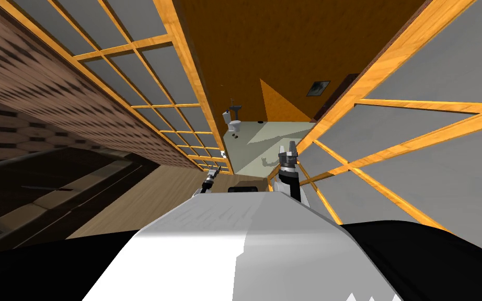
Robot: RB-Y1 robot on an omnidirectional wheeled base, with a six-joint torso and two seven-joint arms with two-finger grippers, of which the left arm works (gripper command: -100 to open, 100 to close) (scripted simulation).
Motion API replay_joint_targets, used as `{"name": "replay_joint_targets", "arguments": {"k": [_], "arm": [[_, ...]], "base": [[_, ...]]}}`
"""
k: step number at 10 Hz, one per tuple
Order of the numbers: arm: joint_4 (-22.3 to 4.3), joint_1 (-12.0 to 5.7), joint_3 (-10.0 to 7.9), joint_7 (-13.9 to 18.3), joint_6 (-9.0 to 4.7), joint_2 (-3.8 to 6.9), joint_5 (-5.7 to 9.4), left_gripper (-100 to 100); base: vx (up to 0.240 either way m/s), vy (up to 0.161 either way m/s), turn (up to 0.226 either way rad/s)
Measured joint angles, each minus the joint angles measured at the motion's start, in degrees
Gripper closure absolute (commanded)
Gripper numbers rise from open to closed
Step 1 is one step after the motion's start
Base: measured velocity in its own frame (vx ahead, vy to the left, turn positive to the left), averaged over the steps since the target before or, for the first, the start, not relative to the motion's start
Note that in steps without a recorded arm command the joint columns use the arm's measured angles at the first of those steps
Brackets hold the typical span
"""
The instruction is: Pull the door open
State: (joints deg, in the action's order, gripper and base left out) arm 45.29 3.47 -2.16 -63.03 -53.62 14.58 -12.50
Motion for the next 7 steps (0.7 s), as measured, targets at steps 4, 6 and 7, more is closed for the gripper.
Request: {"name": "replay_joint_targets", "arguments": {"k": [4, 6, 7], "arm": [[-4.19, -1.06, 0.01, -3.26, -0.99, 0.52, -0.63, -100], [-4.61, -1.17, -0.28, -3.38, -1.17, 0.54, -0.68, -100], [-4.38, -0.98, -0.64, -3.23, -1.08, 0.66, -0.76, -100]], "base": [[0.118, -0.022, 0.004], [0.164, -0.063, -0.082], [0.231, -0.099, -0.078]]}}
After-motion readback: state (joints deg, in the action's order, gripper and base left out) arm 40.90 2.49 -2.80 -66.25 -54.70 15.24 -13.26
